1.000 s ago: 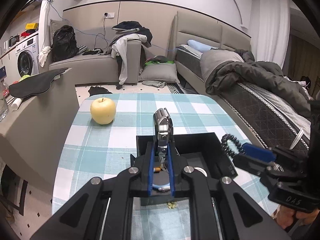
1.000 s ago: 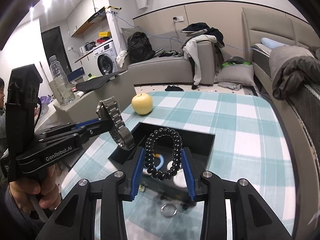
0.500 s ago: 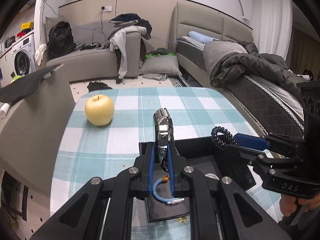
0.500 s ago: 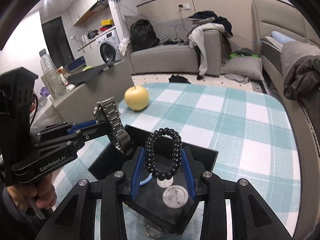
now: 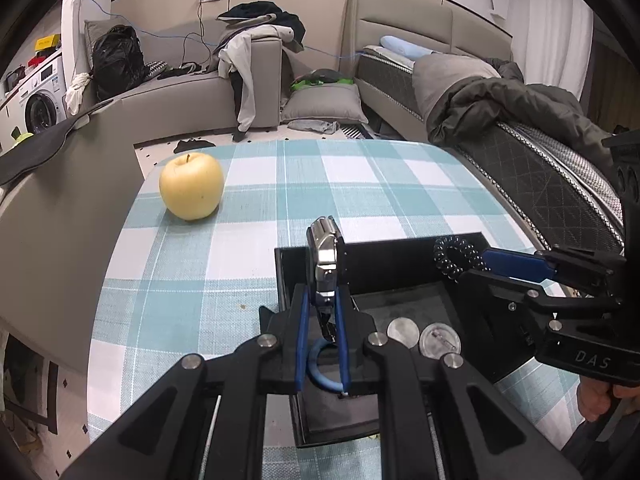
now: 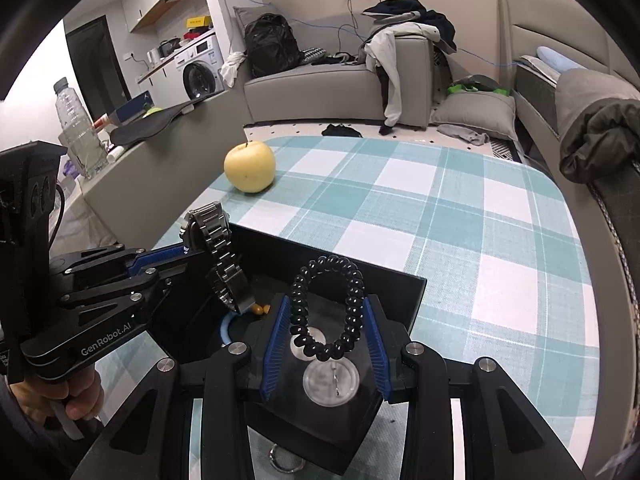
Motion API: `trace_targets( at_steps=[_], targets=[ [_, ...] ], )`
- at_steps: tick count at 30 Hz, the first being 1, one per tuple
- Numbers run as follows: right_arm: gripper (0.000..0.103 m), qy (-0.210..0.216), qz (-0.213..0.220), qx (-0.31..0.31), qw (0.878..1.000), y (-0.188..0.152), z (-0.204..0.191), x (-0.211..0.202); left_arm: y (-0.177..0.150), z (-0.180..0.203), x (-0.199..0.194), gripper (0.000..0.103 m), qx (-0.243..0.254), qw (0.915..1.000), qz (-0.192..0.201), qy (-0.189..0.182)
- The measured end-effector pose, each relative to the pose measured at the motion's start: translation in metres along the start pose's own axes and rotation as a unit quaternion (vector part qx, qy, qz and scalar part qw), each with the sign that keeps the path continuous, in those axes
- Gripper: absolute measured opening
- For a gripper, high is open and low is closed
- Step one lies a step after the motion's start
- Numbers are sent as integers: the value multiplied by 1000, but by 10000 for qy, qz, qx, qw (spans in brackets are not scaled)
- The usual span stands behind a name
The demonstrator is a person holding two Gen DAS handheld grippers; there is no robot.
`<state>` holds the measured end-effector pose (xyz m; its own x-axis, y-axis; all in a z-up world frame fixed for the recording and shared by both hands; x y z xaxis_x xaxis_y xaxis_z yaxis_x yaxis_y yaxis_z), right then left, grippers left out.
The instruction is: Organize jewelry
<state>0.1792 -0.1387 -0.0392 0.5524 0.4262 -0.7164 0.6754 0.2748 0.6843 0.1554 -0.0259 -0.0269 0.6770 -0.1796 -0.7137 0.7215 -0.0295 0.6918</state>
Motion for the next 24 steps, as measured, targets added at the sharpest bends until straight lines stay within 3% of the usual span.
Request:
trace_targets(
  at_steps=[24],
  targets=[
    [40,-22,-196,-167,9997,-10,-5,12,-10,12,16,8,239,9992,-309,-5]
  ],
)
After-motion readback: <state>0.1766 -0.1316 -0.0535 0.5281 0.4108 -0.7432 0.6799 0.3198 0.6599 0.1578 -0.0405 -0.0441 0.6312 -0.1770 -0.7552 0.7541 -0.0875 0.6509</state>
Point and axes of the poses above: each gripper's, at about its wrist camera, not at the fingertips, and x roughly the way its jaws point, z to its right, y to its top, the point moved 3 cm from there along x, roughly the way its jaws point, and after that the axes turned 1 degree about -y, right-handed, at the moved point
